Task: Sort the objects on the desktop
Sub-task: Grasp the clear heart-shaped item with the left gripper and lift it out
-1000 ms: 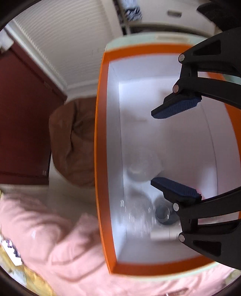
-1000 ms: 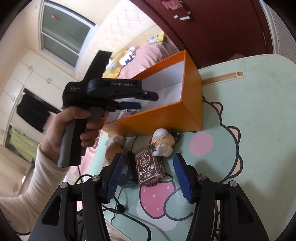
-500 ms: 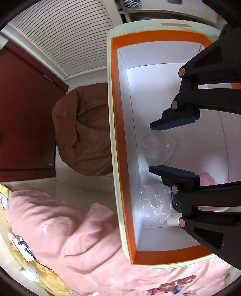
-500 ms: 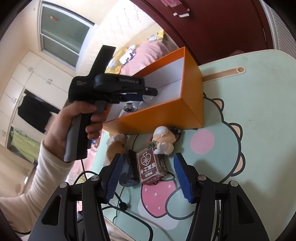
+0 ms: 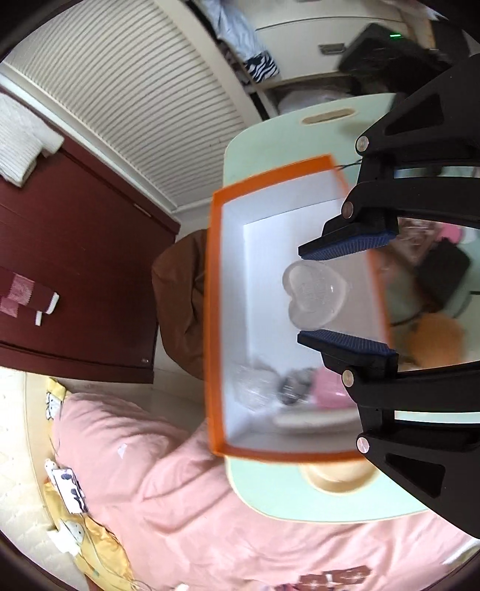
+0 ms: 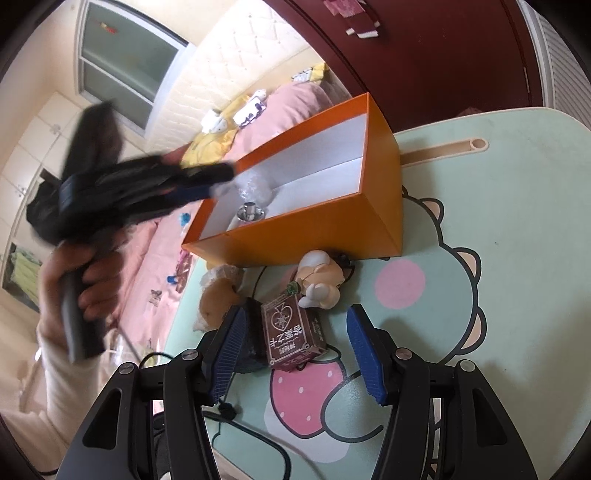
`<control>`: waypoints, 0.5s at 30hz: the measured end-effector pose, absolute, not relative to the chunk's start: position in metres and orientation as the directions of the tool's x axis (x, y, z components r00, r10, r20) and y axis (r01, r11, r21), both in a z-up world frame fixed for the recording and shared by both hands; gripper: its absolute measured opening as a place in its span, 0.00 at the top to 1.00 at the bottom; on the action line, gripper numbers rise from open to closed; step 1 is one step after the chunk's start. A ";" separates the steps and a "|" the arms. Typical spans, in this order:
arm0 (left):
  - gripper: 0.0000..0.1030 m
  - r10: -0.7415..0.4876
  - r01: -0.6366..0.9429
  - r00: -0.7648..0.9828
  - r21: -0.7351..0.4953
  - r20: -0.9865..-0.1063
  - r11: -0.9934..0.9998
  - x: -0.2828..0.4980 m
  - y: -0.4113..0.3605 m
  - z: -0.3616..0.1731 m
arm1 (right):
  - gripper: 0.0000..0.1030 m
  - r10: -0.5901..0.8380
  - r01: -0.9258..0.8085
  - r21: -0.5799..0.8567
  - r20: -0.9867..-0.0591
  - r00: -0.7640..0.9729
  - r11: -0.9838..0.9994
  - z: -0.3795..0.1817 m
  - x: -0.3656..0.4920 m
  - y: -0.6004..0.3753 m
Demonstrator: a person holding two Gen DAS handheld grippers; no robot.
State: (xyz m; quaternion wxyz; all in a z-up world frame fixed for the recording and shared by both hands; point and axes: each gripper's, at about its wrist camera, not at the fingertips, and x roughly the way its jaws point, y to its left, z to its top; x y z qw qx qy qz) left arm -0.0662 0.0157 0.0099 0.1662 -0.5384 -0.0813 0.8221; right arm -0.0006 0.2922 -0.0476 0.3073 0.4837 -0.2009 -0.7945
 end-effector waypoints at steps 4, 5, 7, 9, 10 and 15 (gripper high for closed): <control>0.61 0.397 -0.199 -0.354 -0.347 -0.847 -0.917 -0.034 0.006 0.003 | 0.45 -0.670 0.292 0.604 -0.651 -0.358 -0.742 -0.049 -0.003 0.291; 0.61 0.399 -0.203 -0.353 -0.347 -0.846 -0.915 -0.027 0.005 0.001 | 0.45 -0.668 0.291 0.602 -0.650 -0.363 -0.743 -0.049 -0.003 0.292; 0.61 0.392 -0.197 -0.347 -0.343 -0.852 -0.919 -0.018 0.003 -0.008 | 0.45 -0.663 0.293 0.596 -0.649 -0.374 -0.748 -0.049 -0.003 0.292; 0.61 0.390 -0.185 -0.341 -0.346 -0.855 -0.920 -0.013 0.000 -0.019 | 0.45 -0.655 0.294 0.587 -0.650 -0.385 -0.755 -0.048 -0.003 0.291; 0.61 0.392 -0.179 -0.333 -0.351 -0.857 -0.919 -0.011 -0.001 -0.027 | 0.45 -0.652 0.295 0.582 -0.652 -0.387 -0.758 -0.047 -0.004 0.290; 0.60 0.351 -0.181 -0.349 -0.305 -0.869 -0.935 -0.011 0.001 -0.047 | 0.45 -0.627 0.307 0.546 -0.668 -0.402 -0.779 -0.041 -0.005 0.282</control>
